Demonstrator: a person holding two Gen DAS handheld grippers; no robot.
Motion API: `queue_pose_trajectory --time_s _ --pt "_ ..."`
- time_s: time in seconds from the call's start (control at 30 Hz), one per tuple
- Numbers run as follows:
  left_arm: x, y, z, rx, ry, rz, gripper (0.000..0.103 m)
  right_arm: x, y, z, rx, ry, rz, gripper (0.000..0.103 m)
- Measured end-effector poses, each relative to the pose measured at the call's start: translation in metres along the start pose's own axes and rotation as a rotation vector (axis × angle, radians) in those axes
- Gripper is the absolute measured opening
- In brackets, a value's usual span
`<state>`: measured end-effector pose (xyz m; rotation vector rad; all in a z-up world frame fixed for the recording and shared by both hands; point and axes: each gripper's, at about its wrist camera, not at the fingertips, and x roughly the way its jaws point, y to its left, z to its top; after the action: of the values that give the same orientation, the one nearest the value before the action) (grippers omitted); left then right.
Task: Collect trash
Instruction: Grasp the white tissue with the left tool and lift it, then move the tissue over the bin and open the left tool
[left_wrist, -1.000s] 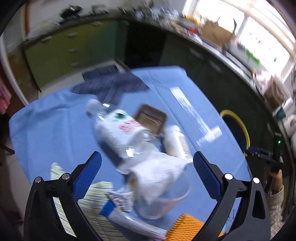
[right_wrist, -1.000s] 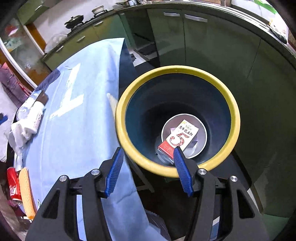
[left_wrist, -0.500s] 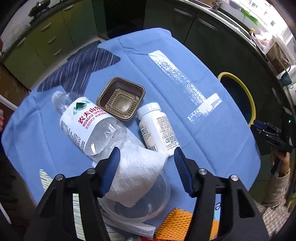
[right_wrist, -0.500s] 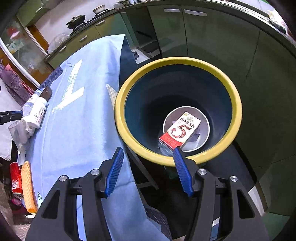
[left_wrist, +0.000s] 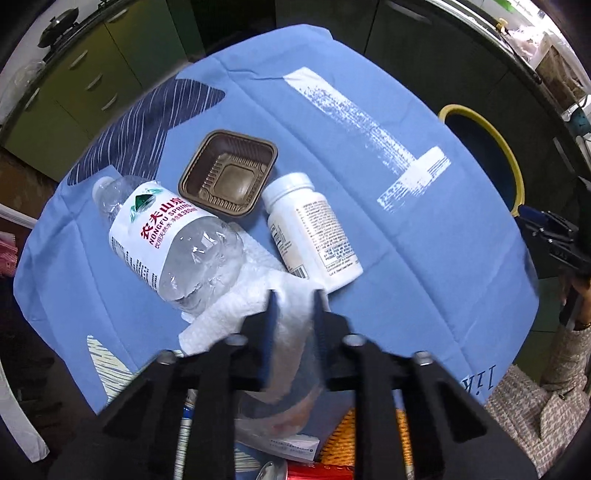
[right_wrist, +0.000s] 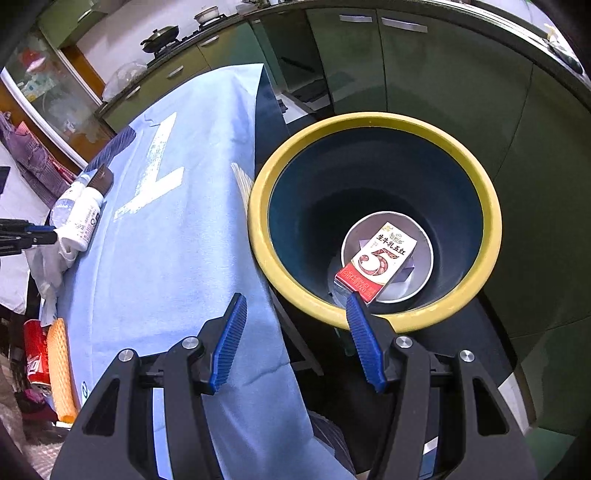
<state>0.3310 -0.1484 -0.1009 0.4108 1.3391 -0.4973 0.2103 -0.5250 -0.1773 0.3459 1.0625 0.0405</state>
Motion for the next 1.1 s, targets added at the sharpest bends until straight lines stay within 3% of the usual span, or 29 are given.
queue_pose_trajectory --time_s 0.27,0.63,0.87,1.1 --pt "-0.027 0.002 -0.002 -0.032 -0.083 0.014 0.003 -0.014 -0.001 -0.002 0.003 -0.032 0.017 0.056" --pt "-0.115 -0.015 -0.011 -0.025 -0.262 0.034 0.003 -0.035 -0.002 -0.009 0.005 -0.076 0.041 0.056" --pt "-0.163 -0.056 0.004 0.035 -0.363 0.003 0.003 -0.049 -0.011 -0.019 0.02 -0.112 0.052 0.056" --pt "-0.165 -0.127 0.05 0.132 -0.379 -0.077 0.003 -0.065 -0.034 -0.031 0.065 -0.156 0.054 0.056"
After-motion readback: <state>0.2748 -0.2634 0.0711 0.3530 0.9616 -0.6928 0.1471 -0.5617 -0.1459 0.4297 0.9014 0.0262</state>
